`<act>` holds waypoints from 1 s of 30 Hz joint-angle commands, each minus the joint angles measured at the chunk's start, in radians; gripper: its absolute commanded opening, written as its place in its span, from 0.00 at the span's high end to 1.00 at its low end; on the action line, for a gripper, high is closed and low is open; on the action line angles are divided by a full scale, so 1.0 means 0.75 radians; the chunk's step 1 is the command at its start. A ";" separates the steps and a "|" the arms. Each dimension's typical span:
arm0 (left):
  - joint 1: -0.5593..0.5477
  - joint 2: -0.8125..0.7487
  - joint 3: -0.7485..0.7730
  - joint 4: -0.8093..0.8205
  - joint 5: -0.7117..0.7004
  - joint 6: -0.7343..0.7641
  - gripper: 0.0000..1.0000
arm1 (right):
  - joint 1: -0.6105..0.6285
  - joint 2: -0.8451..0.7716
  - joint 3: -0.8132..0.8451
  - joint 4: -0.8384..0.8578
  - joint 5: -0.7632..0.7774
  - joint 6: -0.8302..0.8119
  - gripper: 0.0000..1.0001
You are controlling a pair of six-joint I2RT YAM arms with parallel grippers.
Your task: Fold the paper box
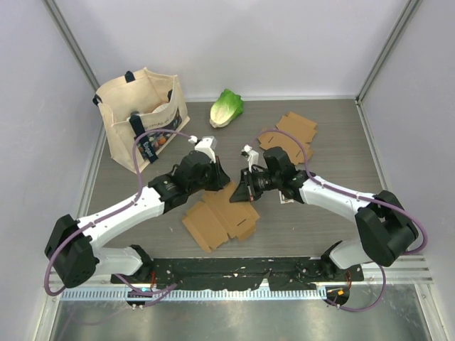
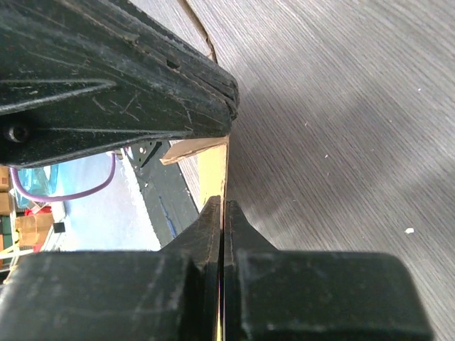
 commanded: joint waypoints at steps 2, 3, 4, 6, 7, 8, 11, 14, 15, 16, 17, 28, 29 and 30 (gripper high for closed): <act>-0.033 -0.110 -0.045 -0.030 0.030 -0.001 0.94 | -0.001 -0.042 0.035 0.104 0.008 -0.021 0.99; -0.033 -0.144 -0.058 -0.048 0.005 0.010 0.89 | -0.001 -0.038 0.039 0.084 0.016 -0.035 1.00; -0.031 -0.214 -0.068 -0.087 -0.036 0.016 0.85 | -0.001 -0.038 0.041 0.053 0.030 -0.045 1.00; -0.024 -0.290 -0.111 -0.126 -0.136 0.018 0.79 | -0.003 -0.038 0.039 0.033 0.033 -0.070 1.00; -0.010 -0.353 -0.125 -0.162 -0.167 0.002 0.78 | -0.003 -0.040 0.041 0.029 0.031 -0.078 0.99; 0.000 -0.380 -0.156 -0.183 -0.218 -0.007 0.79 | -0.003 -0.038 0.043 0.024 0.026 -0.080 1.00; 0.045 -0.460 -0.209 -0.236 -0.273 -0.039 0.88 | -0.003 -0.038 0.055 0.016 0.008 -0.086 1.00; 0.102 -0.462 -0.230 -0.255 -0.290 -0.056 0.93 | -0.003 -0.040 0.060 0.018 0.000 -0.080 1.00; 0.119 -0.452 -0.232 -0.255 -0.265 -0.058 0.94 | -0.001 -0.038 0.058 0.022 0.000 -0.080 1.00; 0.149 -0.439 -0.232 -0.249 -0.249 -0.058 0.95 | -0.003 -0.042 0.056 0.026 0.000 -0.072 1.00; 0.164 -0.399 -0.224 -0.251 -0.237 -0.060 0.96 | -0.003 -0.044 0.053 0.031 -0.002 -0.072 1.00; 0.205 -0.186 -0.176 -0.159 -0.106 -0.072 1.00 | -0.001 -0.038 0.041 0.084 -0.002 -0.033 1.00; 0.205 -0.176 -0.180 -0.153 -0.081 -0.076 1.00 | -0.001 -0.036 0.041 0.086 -0.002 -0.031 0.99; 0.205 -0.169 -0.181 -0.146 -0.067 -0.080 1.00 | -0.001 -0.036 0.041 0.090 -0.002 -0.029 1.00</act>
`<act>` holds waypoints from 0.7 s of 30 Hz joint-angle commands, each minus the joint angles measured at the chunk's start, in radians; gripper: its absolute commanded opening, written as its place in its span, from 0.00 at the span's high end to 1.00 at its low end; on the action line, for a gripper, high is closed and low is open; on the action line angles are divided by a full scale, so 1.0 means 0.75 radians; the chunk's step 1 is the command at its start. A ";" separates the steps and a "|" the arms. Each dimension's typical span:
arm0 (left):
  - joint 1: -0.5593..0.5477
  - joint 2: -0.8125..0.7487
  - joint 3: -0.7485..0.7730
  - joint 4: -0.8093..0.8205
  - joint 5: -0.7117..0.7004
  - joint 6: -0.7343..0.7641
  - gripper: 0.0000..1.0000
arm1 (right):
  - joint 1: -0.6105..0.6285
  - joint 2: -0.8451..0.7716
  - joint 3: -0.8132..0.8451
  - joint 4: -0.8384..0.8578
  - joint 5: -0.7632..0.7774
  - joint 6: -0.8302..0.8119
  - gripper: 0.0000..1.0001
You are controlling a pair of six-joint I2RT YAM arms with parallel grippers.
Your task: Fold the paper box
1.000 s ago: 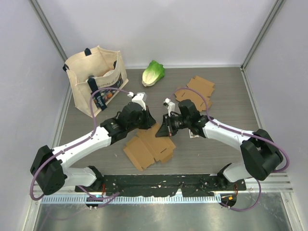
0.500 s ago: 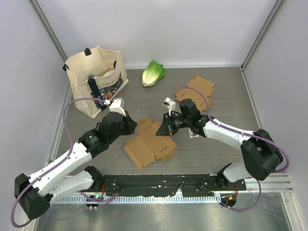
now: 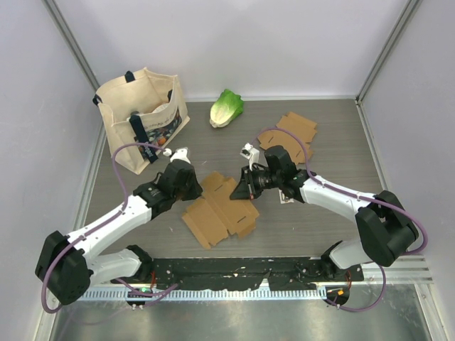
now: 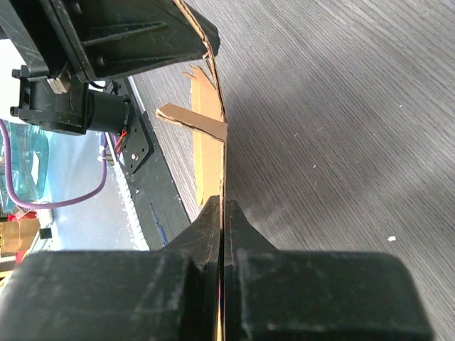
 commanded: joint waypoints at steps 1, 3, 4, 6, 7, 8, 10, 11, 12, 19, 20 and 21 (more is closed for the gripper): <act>0.002 0.040 0.039 0.093 0.078 -0.038 1.00 | 0.000 -0.036 0.044 0.076 -0.016 0.010 1.00; 0.002 0.042 0.031 0.101 0.123 -0.046 1.00 | 0.000 -0.038 0.044 0.082 -0.012 0.012 1.00; 0.000 0.032 0.025 0.119 0.137 -0.054 1.00 | 0.000 -0.038 0.046 0.082 0.000 0.012 1.00; -0.008 0.011 0.000 0.130 0.161 -0.085 1.00 | 0.000 -0.030 0.048 0.094 0.010 0.016 1.00; -0.016 0.001 -0.010 0.142 0.168 -0.095 1.00 | 0.000 -0.024 0.050 0.096 0.014 0.020 0.99; -0.026 -0.019 -0.036 0.154 0.174 -0.129 1.00 | 0.000 -0.016 0.054 0.100 0.014 0.020 1.00; -0.047 -0.028 -0.085 0.205 0.215 -0.172 1.00 | 0.000 0.011 0.067 0.106 0.010 0.028 1.00; -0.051 -0.022 -0.098 0.226 0.231 -0.203 1.00 | 0.000 0.017 0.069 0.108 0.008 0.026 1.00; -0.057 -0.011 -0.108 0.250 0.231 -0.213 1.00 | 0.002 0.023 0.073 0.110 0.008 0.024 1.00; -0.063 -0.119 -0.094 0.187 0.158 -0.099 0.85 | 0.014 0.056 0.165 -0.182 0.186 -0.250 1.00; -0.063 -0.146 -0.094 0.197 0.155 -0.079 0.75 | 0.025 0.060 0.171 -0.227 0.222 -0.309 1.00; -0.063 -0.193 -0.094 0.236 0.162 -0.056 0.70 | 0.027 0.064 0.191 -0.251 0.263 -0.342 1.00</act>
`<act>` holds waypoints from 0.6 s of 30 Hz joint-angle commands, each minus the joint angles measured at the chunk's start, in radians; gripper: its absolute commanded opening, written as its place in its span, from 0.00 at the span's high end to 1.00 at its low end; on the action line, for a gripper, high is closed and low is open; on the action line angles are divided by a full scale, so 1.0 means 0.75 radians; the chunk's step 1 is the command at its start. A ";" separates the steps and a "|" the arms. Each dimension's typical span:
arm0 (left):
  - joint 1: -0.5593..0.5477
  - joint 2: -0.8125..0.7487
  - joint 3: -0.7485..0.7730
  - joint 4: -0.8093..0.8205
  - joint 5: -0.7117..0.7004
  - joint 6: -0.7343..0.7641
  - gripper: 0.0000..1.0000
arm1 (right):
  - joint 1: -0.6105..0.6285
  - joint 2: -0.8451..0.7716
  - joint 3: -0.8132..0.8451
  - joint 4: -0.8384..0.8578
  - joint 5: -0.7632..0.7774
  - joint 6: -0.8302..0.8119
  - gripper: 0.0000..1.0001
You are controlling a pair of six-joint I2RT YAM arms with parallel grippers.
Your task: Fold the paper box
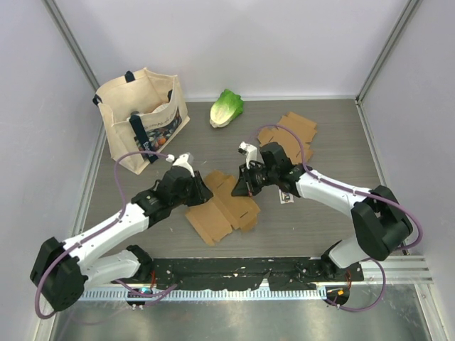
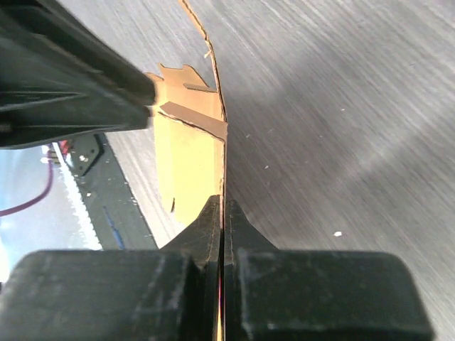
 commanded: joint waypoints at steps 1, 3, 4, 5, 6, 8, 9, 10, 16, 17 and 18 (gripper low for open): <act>-0.006 -0.162 0.024 0.112 0.013 0.137 0.65 | 0.025 0.001 0.109 -0.147 0.157 -0.240 1.00; -0.004 -0.166 0.045 0.171 0.052 0.194 0.57 | 0.025 0.023 0.142 -0.188 0.170 -0.314 1.00; -0.004 -0.160 0.065 0.198 0.099 0.247 0.54 | 0.025 0.032 0.154 -0.198 0.156 -0.337 1.00; -0.006 -0.150 0.071 0.227 0.132 0.278 0.52 | 0.025 0.056 0.166 -0.232 0.145 -0.392 1.00; -0.006 -0.140 0.071 0.314 0.149 0.305 0.51 | 0.025 0.070 0.205 -0.257 0.127 -0.414 1.00; -0.006 -0.103 0.069 0.378 0.127 0.385 0.51 | 0.027 0.117 0.246 -0.333 0.082 -0.461 1.00; -0.006 -0.090 0.063 0.451 0.116 0.409 0.51 | 0.025 0.132 0.283 -0.351 0.070 -0.500 0.99; -0.006 -0.068 0.055 0.482 0.110 0.440 0.51 | 0.025 0.142 0.297 -0.372 0.051 -0.515 1.00; -0.006 -0.003 0.049 0.640 0.106 0.587 0.56 | 0.025 0.175 0.346 -0.454 0.014 -0.562 0.99; -0.006 0.018 0.051 0.644 0.100 0.606 0.57 | 0.023 0.173 0.346 -0.454 0.002 -0.564 1.00; -0.006 0.028 0.055 0.642 0.092 0.626 0.58 | 0.025 0.171 0.346 -0.452 0.000 -0.566 1.00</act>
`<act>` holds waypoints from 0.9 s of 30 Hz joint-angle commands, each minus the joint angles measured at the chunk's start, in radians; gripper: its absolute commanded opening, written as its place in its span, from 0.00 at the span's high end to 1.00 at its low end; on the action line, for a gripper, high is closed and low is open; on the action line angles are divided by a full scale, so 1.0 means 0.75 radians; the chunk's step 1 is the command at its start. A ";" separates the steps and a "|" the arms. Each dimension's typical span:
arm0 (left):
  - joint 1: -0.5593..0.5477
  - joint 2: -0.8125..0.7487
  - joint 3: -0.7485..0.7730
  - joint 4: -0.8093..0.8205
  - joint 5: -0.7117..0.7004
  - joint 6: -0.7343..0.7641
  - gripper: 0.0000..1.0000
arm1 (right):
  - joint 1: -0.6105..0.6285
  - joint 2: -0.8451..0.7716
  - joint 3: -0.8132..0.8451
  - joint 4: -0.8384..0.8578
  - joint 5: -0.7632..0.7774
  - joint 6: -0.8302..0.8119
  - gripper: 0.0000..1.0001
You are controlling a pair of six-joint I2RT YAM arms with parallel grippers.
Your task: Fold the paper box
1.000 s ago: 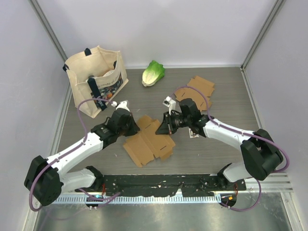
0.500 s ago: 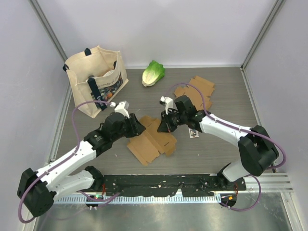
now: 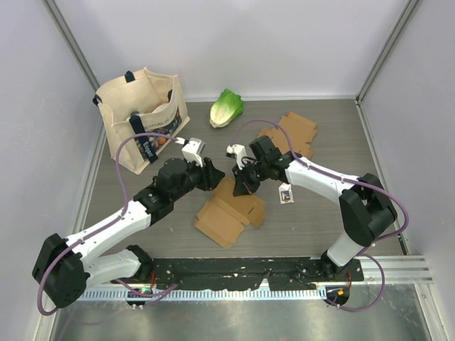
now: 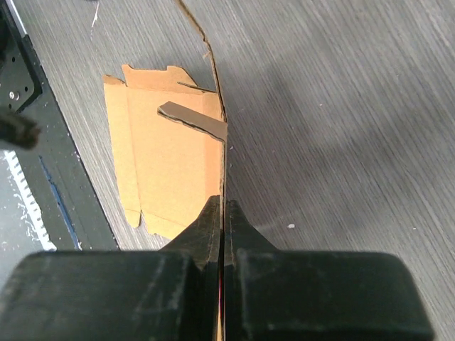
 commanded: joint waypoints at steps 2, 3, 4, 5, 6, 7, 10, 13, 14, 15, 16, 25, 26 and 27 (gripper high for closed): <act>-0.006 0.057 0.034 0.171 0.040 0.175 0.61 | 0.003 -0.013 0.057 -0.042 -0.068 -0.066 1.00; -0.004 0.059 0.032 0.175 0.057 0.196 0.61 | 0.003 -0.013 0.060 -0.040 -0.070 -0.066 1.00; -0.006 0.063 0.032 0.175 0.071 0.206 0.61 | 0.003 -0.013 0.062 -0.040 -0.078 -0.064 1.00; -0.008 0.066 0.030 0.179 0.069 0.212 0.61 | 0.003 -0.009 0.066 -0.038 -0.082 -0.062 1.00; -0.006 0.074 0.030 0.181 0.075 0.214 0.61 | 0.003 -0.009 0.068 -0.038 -0.096 -0.062 0.99; -0.006 0.074 0.030 0.181 0.089 0.218 0.61 | 0.003 -0.007 0.068 -0.040 -0.098 -0.060 1.00; -0.012 0.084 0.026 0.187 0.112 0.216 0.60 | 0.005 -0.005 0.074 -0.034 -0.096 -0.050 1.00; -0.021 0.102 0.022 0.179 0.126 0.214 0.62 | 0.001 0.001 0.082 -0.025 -0.104 -0.042 0.99; -0.021 0.106 0.022 0.173 0.128 0.214 0.63 | 0.001 -0.001 0.082 -0.021 -0.105 -0.040 1.00; -0.025 0.113 0.024 0.169 0.122 0.214 0.64 | 0.001 -0.001 0.082 -0.021 -0.107 -0.036 0.99; -0.025 0.117 0.026 0.165 0.124 0.212 0.65 | -0.001 -0.003 0.080 -0.019 -0.109 -0.036 1.00; -0.072 0.137 0.042 0.099 0.051 0.267 0.72 | 0.001 -0.013 0.080 -0.019 -0.111 -0.034 1.00; -0.076 0.139 0.044 0.085 0.042 0.273 0.72 | 0.001 -0.013 0.080 -0.017 -0.111 -0.034 0.99; -0.078 0.137 0.046 0.077 0.036 0.278 0.72 | 0.001 -0.013 0.080 -0.019 -0.107 -0.034 1.00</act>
